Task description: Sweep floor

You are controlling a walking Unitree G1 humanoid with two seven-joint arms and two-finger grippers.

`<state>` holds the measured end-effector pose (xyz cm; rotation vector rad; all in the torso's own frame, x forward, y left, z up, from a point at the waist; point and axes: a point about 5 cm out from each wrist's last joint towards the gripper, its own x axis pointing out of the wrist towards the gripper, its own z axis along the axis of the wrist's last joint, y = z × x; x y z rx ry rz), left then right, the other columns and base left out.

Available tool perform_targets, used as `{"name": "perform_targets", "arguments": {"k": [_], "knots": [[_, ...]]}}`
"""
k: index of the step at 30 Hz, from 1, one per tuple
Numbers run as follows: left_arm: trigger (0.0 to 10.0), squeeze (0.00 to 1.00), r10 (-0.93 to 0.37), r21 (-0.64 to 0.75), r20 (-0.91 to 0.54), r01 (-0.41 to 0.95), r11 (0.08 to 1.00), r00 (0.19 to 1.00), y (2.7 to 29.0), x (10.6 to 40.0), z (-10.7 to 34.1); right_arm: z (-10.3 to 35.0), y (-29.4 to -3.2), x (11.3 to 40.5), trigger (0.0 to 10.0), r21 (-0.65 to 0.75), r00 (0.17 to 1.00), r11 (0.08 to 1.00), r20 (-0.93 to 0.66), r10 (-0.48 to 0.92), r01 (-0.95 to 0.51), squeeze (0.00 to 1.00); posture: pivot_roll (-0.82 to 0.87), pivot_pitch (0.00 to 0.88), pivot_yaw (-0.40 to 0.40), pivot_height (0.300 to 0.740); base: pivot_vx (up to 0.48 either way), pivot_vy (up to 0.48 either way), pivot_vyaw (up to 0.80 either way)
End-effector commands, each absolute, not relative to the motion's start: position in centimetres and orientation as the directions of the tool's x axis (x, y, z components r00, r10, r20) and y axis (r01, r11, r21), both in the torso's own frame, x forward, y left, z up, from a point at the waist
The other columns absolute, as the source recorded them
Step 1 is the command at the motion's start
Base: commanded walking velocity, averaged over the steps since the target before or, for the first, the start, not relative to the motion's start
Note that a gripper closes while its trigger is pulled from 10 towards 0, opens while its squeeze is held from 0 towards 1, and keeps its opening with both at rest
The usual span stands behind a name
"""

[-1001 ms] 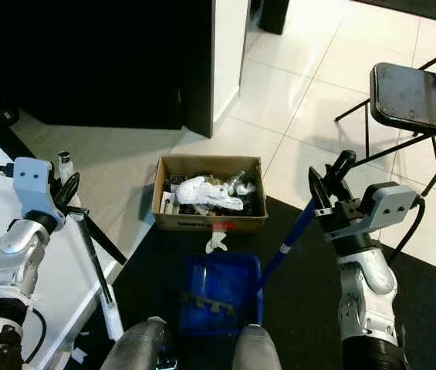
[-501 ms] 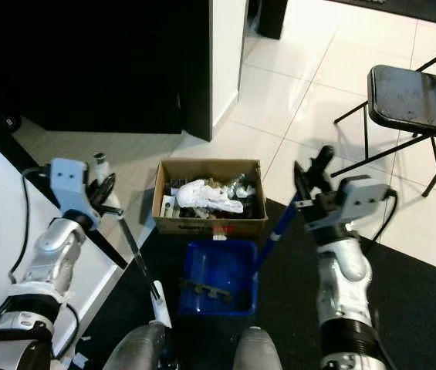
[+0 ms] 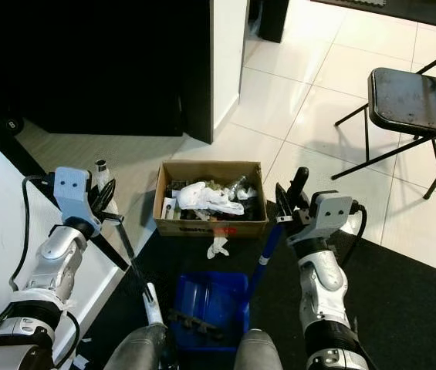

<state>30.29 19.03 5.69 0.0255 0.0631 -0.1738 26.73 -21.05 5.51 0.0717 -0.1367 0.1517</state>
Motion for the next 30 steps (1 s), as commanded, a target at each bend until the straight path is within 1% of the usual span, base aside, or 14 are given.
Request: {"name": "perform_targets", "arguments": {"k": [1, 5, 15, 20, 23, 30], "knots": [[10.0, 0.0, -0.157, 0.007, -0.05, 0.158, 0.987, 0.986, 19.1, 30.3, 5.7, 5.3, -21.0, 26.7, 10.0, 0.051, 0.979, 0.987, 0.145, 0.144, -0.153, 0.0, -0.02, 0.0, 0.063, 0.74, 0.0, 0.0, 0.0], [10.0, 0.0, -0.155, 0.009, -0.044, 0.155, 0.988, 0.987, 19.0, 30.2, 5.6, 4.9, -21.5, 26.6, 10.0, 0.022, 0.984, 0.992, 0.128, 0.121, -0.125, 0.0, -0.02, 0.0, 0.065, 0.74, 0.0, 0.0, 0.0], [10.0, 0.0, -0.142, 0.029, -0.035, 0.143, 0.989, 0.989, 19.1, 30.4, 5.7, 4.4, -22.2, 26.9, 10.0, -0.001, 0.994, 0.998, 0.089, 0.069, -0.069, 0.0, -0.01, 0.0, 0.066, 0.74, 0.0, 0.0, 0.0], [10.0, 0.0, -0.136, 0.025, -0.037, 0.137, 0.99, 0.99, 18.9, 30.5, 5.6, 3.6, -22.5, 27.1, 10.0, -0.052, 1.0, 0.998, 0.015, 0.02, -0.02, 0.0, -0.02, 0.0, 0.066, 0.74, 0.0, 0.0, 0.0], [10.0, 0.0, -0.136, 0.025, -0.037, 0.137, 0.99, 0.99, 18.9, 30.5, 5.6, 3.6, -22.6, 27.1, 10.0, -0.067, 1.0, 0.998, 0.014, 0.018, -0.017, 0.0, -0.02, 0.0, 0.066, 0.74, 0.0, 0.0, 0.0], [10.0, 0.0, -0.134, 0.025, -0.032, 0.135, 0.991, 0.99, 18.8, 30.6, 5.7, 4.2, -23.8, 27.4, 10.0, -0.157, 0.996, 0.984, 0.049, -0.072, 0.079, 0.0, -0.02, 0.0, 0.069, 0.74, 0.0, 0.0, 0.0]]}}
